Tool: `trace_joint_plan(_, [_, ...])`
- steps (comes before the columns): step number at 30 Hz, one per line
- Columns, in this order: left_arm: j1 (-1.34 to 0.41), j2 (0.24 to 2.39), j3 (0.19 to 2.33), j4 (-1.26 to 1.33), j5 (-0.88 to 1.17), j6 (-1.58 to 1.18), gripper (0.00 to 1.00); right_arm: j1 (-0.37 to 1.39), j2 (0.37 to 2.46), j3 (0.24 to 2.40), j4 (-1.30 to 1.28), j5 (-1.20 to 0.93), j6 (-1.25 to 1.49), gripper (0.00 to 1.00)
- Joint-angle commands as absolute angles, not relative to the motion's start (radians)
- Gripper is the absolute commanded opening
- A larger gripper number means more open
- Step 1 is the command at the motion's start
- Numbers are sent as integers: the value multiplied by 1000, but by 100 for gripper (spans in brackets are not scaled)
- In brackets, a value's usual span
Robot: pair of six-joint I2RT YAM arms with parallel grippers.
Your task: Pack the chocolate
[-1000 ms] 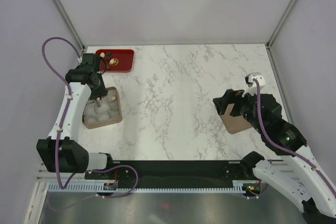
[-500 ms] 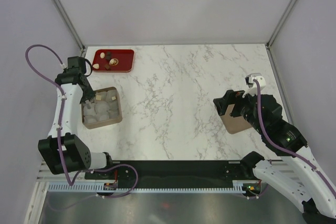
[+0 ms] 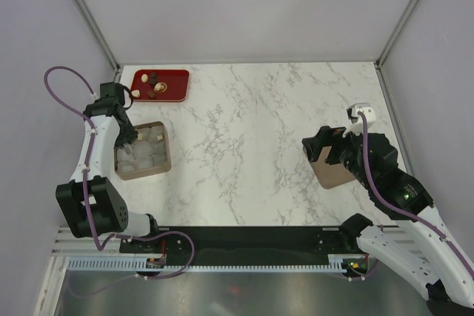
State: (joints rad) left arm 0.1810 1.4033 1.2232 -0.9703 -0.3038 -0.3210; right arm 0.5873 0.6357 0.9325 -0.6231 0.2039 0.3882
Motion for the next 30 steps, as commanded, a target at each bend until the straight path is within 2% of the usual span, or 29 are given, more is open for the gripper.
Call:
trace_joint_plan(1, [183, 1405, 1233, -919, -308, -324, 40, 591, 635, 939, -623, 222, 385, 98])
trace_joint_plan(4, [183, 1391, 1226, -919, -308, -324, 40, 591, 635, 936, -623, 218, 387, 98])
trace_joint_plan(7, [183, 1375, 1216, -919, -308, -324, 46, 591, 635, 933, -623, 218, 387, 98])
trace_joint_plan(13, [183, 1364, 1209, -920, -314, -322, 51, 591, 630, 940, -626, 216, 388, 98])
trace_joint_plan(25, [181, 1313, 1379, -945, -262, -298, 52, 591, 626, 937, -627, 204, 407, 98])
trace_joint_plan(27, [179, 1307, 1416, -951, -145, -285, 52, 591, 634, 942, -627, 202, 407, 98])
trace_joint_plan(30, [169, 1333, 1471, -951, -86, -285, 52, 591, 646, 946, -621, 209, 403, 98])
